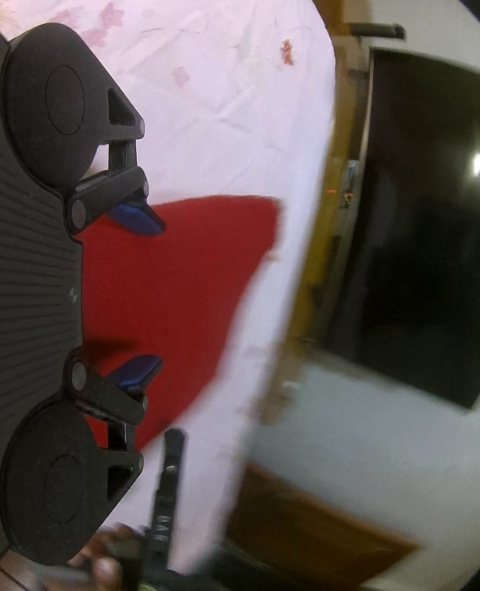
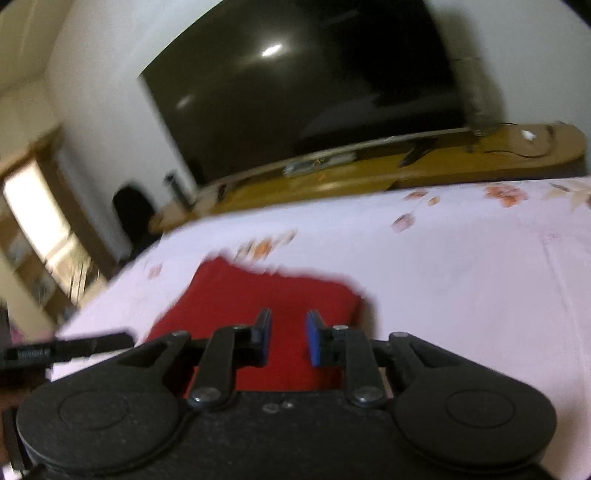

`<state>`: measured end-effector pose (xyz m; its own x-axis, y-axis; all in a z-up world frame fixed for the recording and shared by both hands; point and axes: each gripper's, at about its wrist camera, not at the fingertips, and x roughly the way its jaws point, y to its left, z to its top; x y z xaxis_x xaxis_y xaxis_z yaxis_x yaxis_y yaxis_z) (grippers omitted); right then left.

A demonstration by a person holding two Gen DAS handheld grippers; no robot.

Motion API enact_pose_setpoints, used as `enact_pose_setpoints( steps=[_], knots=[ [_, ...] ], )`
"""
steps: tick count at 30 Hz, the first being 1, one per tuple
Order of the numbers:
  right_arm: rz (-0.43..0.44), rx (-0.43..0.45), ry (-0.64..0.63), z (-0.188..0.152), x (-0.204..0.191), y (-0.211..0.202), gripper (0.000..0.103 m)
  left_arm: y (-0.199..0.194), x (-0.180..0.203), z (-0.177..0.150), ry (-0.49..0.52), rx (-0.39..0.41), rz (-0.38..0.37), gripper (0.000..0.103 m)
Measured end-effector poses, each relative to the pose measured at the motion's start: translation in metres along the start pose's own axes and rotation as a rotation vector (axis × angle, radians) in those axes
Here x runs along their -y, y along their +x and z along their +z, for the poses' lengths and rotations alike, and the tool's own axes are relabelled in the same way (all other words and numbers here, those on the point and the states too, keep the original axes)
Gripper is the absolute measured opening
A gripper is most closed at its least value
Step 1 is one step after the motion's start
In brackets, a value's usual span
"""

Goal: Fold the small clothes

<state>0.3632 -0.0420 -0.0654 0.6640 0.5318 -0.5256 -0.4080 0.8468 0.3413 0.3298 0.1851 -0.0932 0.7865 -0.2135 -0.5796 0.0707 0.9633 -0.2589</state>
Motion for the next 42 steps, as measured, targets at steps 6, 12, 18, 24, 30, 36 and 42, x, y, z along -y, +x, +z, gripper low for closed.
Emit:
enact_pose_setpoints(
  steps=[6, 12, 18, 24, 30, 36, 42],
  knots=[
    [-0.154, -0.107, -0.096, -0.026, -0.019, 0.021, 0.023, -0.016, 0.0, -0.016, -0.001, -0.005, 0.072, 0.075],
    [-0.134, -0.02, -0.087, -0.045, -0.047, -0.069, 0.068, -0.102, 0.006, -0.058, -0.069, 0.035, 0.048, 0.1],
    [-0.145, -0.016, -0.06, -0.074, -0.075, -0.152, 0.09, -0.173, 0.047, -0.097, -0.036, 0.051, 0.07, 0.103],
    [-0.186, 0.015, -0.11, -0.083, -0.106, -0.203, 0.099, -0.219, 0.097, -0.103, 0.019, 0.092, 0.101, 0.103],
    [-0.284, 0.11, -0.176, -0.104, -0.129, -0.265, 0.102, -0.264, 0.142, -0.117, 0.018, 0.154, 0.114, 0.103],
    [-0.297, 0.113, -0.177, -0.128, -0.134, -0.294, 0.102, -0.302, 0.162, -0.14, 0.022, 0.189, 0.123, 0.103],
    [-0.291, 0.126, -0.188, -0.139, -0.15, -0.308, 0.102, -0.324, 0.165, -0.154, 0.011, 0.209, 0.134, 0.103]
  ],
)
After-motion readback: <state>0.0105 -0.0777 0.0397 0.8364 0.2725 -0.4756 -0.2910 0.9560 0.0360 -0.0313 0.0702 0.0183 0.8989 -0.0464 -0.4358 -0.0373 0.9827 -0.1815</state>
